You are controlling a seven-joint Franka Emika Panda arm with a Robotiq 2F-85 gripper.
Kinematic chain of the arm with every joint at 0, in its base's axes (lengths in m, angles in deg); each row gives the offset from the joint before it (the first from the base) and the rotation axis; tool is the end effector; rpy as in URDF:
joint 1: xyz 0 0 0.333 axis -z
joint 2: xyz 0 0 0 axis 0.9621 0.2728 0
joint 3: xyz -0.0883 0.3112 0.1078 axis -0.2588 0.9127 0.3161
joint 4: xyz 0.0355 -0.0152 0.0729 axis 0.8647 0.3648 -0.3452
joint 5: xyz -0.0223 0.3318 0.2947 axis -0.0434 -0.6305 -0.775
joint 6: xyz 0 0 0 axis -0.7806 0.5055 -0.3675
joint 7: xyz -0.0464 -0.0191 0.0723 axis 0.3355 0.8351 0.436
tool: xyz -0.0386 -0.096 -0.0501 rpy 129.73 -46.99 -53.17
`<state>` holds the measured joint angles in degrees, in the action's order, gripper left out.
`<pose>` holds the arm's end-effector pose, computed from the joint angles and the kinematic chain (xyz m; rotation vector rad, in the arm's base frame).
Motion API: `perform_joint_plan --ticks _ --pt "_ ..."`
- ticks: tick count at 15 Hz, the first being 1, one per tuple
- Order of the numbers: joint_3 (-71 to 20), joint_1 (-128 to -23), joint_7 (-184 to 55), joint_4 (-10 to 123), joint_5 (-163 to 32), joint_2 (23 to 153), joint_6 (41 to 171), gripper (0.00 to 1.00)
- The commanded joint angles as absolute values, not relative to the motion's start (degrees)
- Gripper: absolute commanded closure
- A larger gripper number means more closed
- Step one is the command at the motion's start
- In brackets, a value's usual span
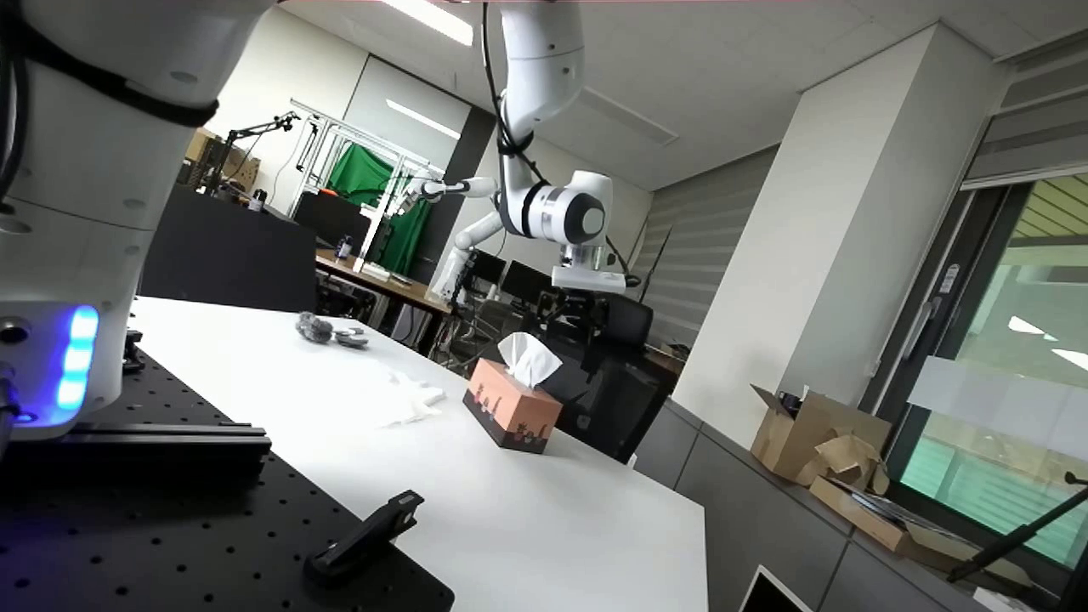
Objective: Take a tissue from the tissue box and place it on the table
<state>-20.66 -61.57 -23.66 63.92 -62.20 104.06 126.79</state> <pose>0.7407 -0.1538 0.2711 2.7882 0.7297 0.4964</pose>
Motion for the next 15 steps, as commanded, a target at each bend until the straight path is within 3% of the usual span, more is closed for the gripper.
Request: perform_joint_plan --ticks 1,7,13,14,15 --pt "-15.23 -58.14 -15.74 52.48 -64.08 112.68 122.66 0.00" --pt "-11.84 -58.81 -5.36 35.52 -64.63 126.86 117.01 0.00" --pt "-9.05 -60.27 2.64 28.37 -65.38 133.03 118.35 0.00" --pt "-9.48 -60.94 3.01 27.63 -65.07 133.37 118.65 0.25" --pt "-10.05 -61.65 2.96 26.85 -64.87 133.55 118.39 0.26"
